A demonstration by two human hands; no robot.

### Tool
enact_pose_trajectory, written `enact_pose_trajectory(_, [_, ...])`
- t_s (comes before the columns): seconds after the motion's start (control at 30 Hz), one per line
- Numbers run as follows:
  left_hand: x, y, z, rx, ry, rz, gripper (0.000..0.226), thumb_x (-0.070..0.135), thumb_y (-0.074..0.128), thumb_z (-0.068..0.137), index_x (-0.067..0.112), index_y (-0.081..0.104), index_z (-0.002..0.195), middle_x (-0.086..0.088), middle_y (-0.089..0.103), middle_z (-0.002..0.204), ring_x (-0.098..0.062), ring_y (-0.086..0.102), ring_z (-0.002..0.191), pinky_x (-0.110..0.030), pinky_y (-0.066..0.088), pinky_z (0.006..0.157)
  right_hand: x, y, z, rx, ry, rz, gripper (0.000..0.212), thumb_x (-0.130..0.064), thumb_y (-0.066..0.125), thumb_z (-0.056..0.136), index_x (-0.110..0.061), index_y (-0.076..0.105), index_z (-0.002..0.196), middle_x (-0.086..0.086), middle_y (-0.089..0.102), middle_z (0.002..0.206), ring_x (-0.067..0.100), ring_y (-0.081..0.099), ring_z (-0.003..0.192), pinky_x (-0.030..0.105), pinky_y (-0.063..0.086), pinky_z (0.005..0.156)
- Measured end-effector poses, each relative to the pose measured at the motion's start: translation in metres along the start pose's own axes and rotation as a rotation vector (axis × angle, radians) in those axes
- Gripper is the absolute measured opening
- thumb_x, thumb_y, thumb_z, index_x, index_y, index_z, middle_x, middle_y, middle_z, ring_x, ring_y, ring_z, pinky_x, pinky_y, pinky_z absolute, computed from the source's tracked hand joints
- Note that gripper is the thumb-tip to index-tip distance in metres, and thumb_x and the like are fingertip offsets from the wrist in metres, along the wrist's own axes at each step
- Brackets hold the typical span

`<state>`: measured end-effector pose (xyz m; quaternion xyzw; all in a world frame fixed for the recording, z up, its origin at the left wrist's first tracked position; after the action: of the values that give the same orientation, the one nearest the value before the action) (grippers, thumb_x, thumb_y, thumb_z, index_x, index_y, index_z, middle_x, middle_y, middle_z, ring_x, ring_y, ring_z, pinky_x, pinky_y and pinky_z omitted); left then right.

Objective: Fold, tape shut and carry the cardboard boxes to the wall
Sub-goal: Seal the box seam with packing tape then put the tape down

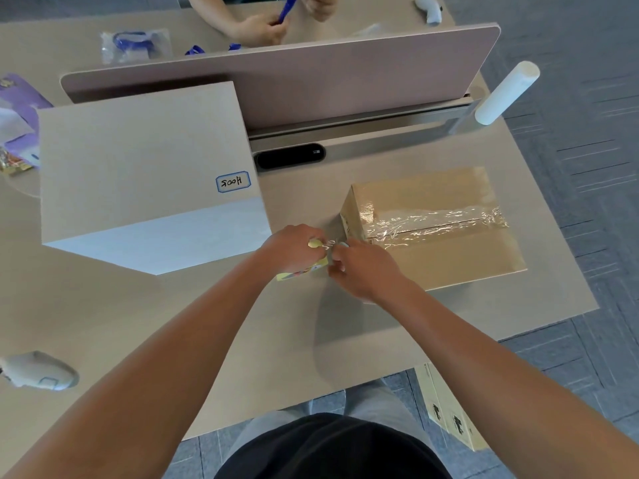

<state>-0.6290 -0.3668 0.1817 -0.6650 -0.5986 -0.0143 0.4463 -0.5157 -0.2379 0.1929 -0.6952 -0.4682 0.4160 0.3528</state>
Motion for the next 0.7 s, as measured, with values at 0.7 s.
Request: enact_pose_trajectory(0.7, [0.001,0.000,-0.004,-0.012,-0.044,-0.106,0.037,0.025,0.053,0.092,0.038,0.067,0.124,0.006,0.067,0.101,-0.024,0.075,0.058,-0.037,0.064,0.073,0.063,-0.014,-0.007,0.321,0.404,0.345,0.051,-0.054,0.075,0.085,-0.020,0.050,0.113,0.005,0.047,0.117,0.033,0.060,0.096,0.040,0.050,0.078])
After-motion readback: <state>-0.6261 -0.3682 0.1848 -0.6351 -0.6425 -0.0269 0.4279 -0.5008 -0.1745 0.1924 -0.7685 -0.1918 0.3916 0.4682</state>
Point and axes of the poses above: each hand's wrist, its own z-axis towards the middle knuckle, its own y-axis out of the palm, x = y × z, the point moved 2 cm from there along z, towards the middle knuckle
